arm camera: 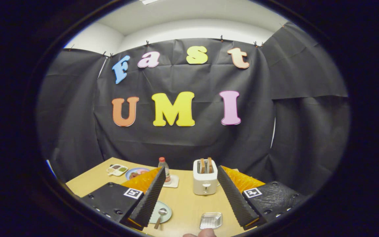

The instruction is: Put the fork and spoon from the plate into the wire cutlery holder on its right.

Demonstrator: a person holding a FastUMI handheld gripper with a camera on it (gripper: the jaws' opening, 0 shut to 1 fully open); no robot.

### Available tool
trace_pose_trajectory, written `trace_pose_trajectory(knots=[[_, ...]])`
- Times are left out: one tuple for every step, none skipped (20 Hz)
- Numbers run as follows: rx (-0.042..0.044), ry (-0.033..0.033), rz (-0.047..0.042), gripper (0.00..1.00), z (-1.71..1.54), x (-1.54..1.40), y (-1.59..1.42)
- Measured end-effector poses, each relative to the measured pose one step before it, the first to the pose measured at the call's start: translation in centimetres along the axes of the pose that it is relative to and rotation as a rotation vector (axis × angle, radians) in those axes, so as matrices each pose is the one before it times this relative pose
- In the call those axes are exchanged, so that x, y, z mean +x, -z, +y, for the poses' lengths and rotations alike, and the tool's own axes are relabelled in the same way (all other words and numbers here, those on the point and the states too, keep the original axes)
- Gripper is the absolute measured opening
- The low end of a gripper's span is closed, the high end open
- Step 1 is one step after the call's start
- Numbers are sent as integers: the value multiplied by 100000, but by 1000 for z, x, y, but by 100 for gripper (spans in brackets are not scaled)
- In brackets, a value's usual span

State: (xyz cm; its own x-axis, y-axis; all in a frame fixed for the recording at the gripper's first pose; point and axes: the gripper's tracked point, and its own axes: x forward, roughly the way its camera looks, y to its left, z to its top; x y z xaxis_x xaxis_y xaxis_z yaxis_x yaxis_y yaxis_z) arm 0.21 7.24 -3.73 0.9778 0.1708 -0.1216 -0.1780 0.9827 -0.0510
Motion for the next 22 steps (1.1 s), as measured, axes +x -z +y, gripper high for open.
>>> trace_pose_trajectory(knots=[[266,-929,1648,95,637,22,1316],[-551,-355,3327,95,415,135,1228],[-937,-826,2164,95,521,276,1431],[-829,-10,2012,95,271,131,1214],[-895,-307,2977,95,323,473,1467],[37,-967,2748,95,468,375,1393],[1288,-964,2376,95,618,638,1181],[1152,-1078,2019,95,608,424,1140],[111,303,2762,95,360,676,1341],[265,242,2261,95,351,423,1013],[607,-164,1528,95,535,475,773],[312,238,1995,95,495,481,676],[318,-91,2231,95,483,705,919],[545,-116,2193,95,521,617,615],[396,-101,2198,95,499,818,729],[360,-1062,2303,95,763,637,777],[538,-1094,2619,95,883,742,1074],[-384,-642,3215,96,617,792,1162],[-1285,-232,3227,96,485,918,1341],[-1503,-190,2216,96,437,738,751],[-1657,-128,2133,96,500,616,683],[-1555,6,1755,96,419,650,688]])
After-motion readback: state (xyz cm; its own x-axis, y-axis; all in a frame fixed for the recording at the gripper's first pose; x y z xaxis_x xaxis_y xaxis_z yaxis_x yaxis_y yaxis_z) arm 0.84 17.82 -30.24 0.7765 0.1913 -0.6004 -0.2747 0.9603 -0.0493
